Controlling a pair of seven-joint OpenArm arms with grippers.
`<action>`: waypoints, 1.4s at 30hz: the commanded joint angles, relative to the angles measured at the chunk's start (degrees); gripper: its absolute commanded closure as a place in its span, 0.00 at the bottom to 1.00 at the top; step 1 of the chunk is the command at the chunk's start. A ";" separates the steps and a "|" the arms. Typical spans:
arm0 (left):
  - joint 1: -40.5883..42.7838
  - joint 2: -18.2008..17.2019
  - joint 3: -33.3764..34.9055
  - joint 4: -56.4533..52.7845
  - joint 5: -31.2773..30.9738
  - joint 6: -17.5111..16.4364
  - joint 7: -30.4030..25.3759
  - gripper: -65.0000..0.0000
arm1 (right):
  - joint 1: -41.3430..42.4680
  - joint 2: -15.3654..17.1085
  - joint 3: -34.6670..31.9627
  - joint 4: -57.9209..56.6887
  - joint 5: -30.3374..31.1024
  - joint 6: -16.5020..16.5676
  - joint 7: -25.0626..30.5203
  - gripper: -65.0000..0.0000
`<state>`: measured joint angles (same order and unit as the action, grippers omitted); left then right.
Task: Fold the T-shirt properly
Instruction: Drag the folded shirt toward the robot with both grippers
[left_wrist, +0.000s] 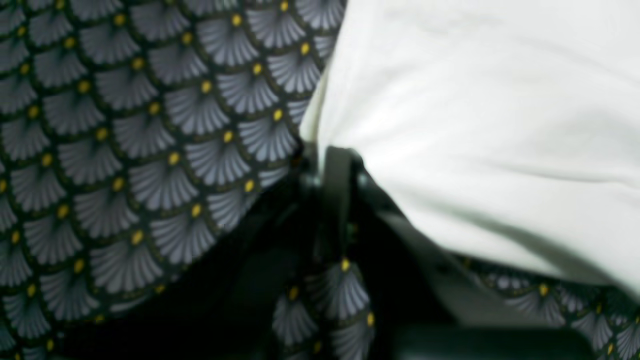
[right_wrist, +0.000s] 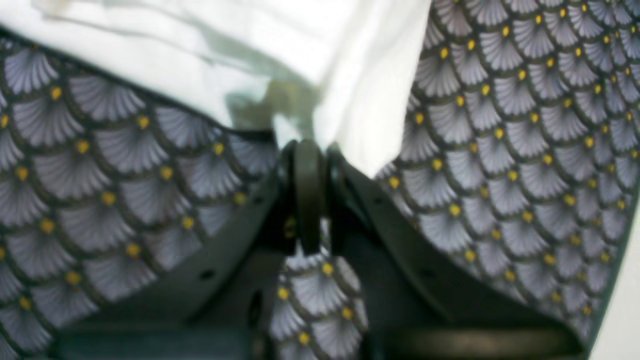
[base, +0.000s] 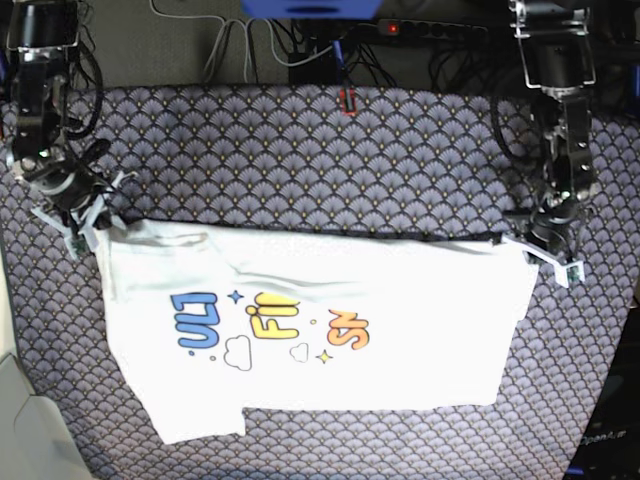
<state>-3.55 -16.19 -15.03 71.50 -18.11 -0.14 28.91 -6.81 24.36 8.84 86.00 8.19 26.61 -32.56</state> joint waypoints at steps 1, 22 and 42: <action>-0.36 -1.35 -0.40 1.51 0.22 0.27 -1.08 0.98 | 0.35 0.92 0.43 1.08 0.30 0.07 0.86 1.00; 9.57 -3.20 -5.33 13.90 0.13 0.27 6.13 0.98 | -9.76 3.99 0.70 11.37 0.47 0.07 0.95 1.00; 20.56 -4.61 -11.39 21.99 -0.13 0.19 6.22 0.98 | -20.84 5.13 5.01 12.25 0.47 0.07 7.46 1.00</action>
<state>17.06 -19.68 -25.78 92.38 -18.65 -0.34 36.47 -27.53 28.40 13.17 97.30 8.78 27.20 -25.80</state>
